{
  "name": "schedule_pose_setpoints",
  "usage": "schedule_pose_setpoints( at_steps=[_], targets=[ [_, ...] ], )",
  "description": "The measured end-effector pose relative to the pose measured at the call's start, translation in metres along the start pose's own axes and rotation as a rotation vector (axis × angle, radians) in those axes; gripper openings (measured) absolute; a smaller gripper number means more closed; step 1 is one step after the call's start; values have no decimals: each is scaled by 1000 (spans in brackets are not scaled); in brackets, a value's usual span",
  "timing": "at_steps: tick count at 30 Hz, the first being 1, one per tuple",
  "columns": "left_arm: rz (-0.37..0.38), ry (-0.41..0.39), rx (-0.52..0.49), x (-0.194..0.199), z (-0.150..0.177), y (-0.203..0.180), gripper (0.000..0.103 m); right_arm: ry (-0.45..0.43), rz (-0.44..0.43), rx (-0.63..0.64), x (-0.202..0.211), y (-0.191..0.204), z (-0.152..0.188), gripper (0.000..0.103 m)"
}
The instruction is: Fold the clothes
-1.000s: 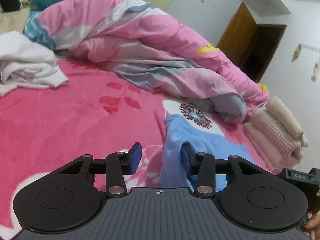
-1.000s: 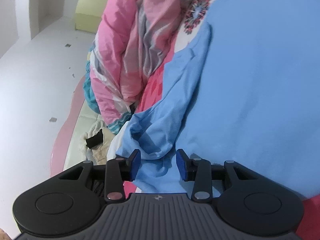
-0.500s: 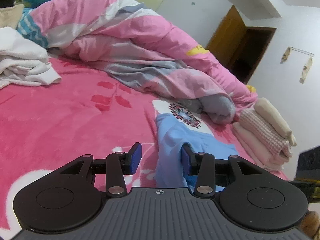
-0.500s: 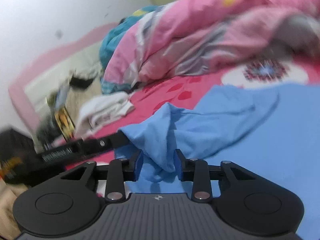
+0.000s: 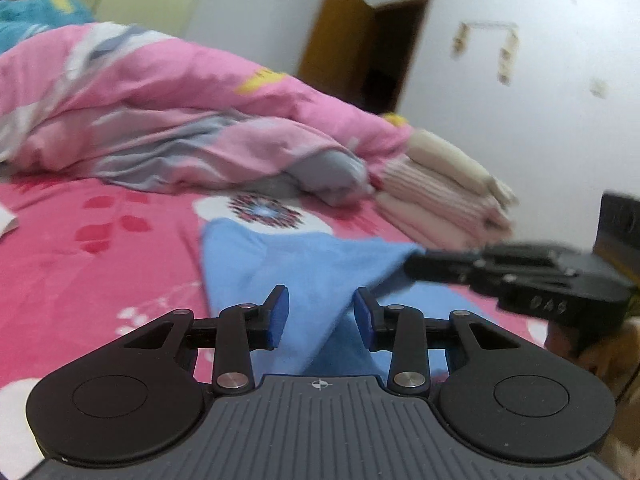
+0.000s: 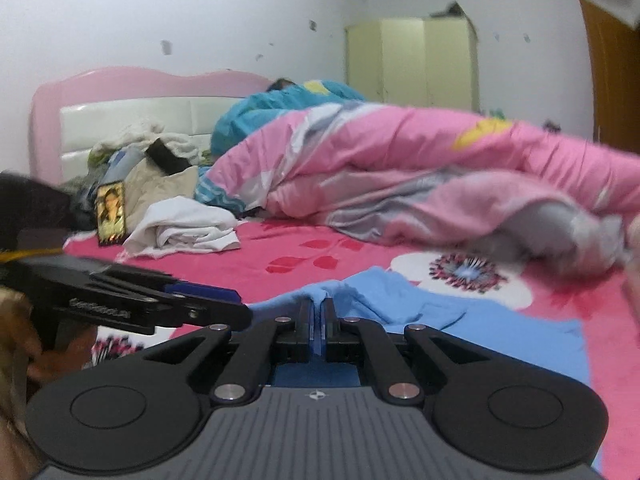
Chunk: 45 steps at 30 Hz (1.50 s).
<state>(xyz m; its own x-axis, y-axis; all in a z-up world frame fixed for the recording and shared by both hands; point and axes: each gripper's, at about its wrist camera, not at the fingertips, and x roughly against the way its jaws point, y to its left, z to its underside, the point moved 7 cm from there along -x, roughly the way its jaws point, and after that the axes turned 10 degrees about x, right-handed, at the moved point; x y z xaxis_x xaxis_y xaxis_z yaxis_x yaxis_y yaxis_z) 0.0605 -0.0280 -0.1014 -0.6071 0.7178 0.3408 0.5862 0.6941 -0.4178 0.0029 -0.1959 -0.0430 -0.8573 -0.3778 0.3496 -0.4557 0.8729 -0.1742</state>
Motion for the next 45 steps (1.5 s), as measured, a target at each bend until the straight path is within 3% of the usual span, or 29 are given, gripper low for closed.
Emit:
schedule_pose_setpoints(
  at_steps=[9, 15, 20, 24, 27, 29, 30, 39, 45],
  targets=[
    [3, 162, -113, 1, 38, -11, 36, 141, -13, 65, 19, 27, 58, 3],
    [3, 145, -81, 21, 33, -8, 37, 105, -34, -113, 37, 8, 59, 4],
    [-60, 114, -73, 31, 30, 1, 39, 59, -45, -362, 37, -25, 53, 5],
    [-117, 107, -66, 27, 31, 11, 40, 29, -105, -573, 19, -43, 49, 6],
    [-132, 94, -66, 25, 33, 16, 40, 41, -131, -659, -4, -50, 47, 10],
    [-142, 88, -70, 23, 34, 19, 40, 76, -133, -681, -22, -52, 48, 24],
    [-144, 88, -76, 23, 35, 20, 40, 97, -132, -687, -31, -52, 49, 27],
    [-153, 98, -97, 13, 47, 28, 40, 203, -118, -730, -89, -60, 55, 27],
    [-144, 89, -94, 8, 52, 33, 40, 202, -94, -856, -114, -96, 50, 27]
  ],
)
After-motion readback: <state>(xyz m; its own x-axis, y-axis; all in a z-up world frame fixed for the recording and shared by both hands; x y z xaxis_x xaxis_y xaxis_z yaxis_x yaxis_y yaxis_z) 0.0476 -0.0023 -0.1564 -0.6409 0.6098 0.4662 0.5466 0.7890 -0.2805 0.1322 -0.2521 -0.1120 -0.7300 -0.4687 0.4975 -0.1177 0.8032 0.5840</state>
